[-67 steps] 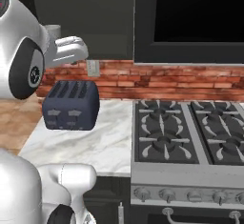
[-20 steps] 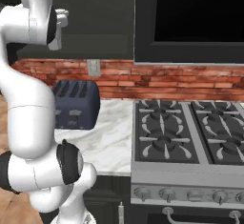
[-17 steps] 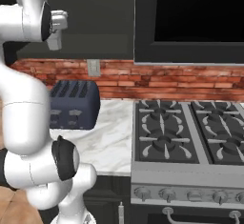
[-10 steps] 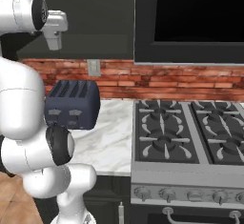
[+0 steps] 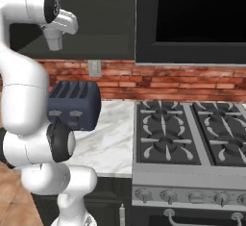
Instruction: There is a bowl on the dining counter. Grab a lemon wedge from the fridge and place it in the bowl. Then get the liquor bottle and glass cup from the cabinet and place them next to the bowl.
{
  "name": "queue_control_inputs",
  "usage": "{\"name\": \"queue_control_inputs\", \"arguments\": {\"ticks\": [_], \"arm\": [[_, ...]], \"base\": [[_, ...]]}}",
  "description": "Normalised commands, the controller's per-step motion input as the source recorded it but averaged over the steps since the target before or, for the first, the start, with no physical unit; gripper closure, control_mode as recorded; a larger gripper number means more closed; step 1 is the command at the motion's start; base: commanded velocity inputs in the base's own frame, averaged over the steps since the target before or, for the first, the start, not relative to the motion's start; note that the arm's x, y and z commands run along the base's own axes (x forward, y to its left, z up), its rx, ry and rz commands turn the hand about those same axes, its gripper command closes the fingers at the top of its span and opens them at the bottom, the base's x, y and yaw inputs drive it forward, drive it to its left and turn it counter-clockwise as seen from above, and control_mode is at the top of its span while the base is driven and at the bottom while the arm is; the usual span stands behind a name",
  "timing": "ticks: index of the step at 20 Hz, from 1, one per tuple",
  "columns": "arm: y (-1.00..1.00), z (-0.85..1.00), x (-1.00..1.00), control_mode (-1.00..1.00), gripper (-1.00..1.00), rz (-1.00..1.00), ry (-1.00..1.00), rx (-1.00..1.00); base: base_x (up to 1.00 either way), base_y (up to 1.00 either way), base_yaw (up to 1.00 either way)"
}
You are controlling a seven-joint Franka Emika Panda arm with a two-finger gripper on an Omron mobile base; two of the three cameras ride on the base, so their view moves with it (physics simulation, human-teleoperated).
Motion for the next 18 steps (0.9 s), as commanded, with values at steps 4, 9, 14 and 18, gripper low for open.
{"name": "queue_control_inputs", "arguments": {"ticks": [4, 9, 14, 18], "arm": [[-0.16, -0.29, 0.0, -1.0, -1.0, -0.07, -0.01, 0.33], [0.03, -0.04, 0.21, -1.0, -1.0, -0.05, 0.0, 0.28], [0.38, -0.02, 0.29, -1.0, -1.0, -0.09, 0.0, 0.15], [0.29, 0.0, 0.49, -1.0, -1.0, -0.1, 0.01, 0.1]], "base": [[0.0, 0.0, 0.0], [0.0, 0.0, 0.0], [0.0, 0.0, 0.0], [0.0, 0.0, 0.0]]}}
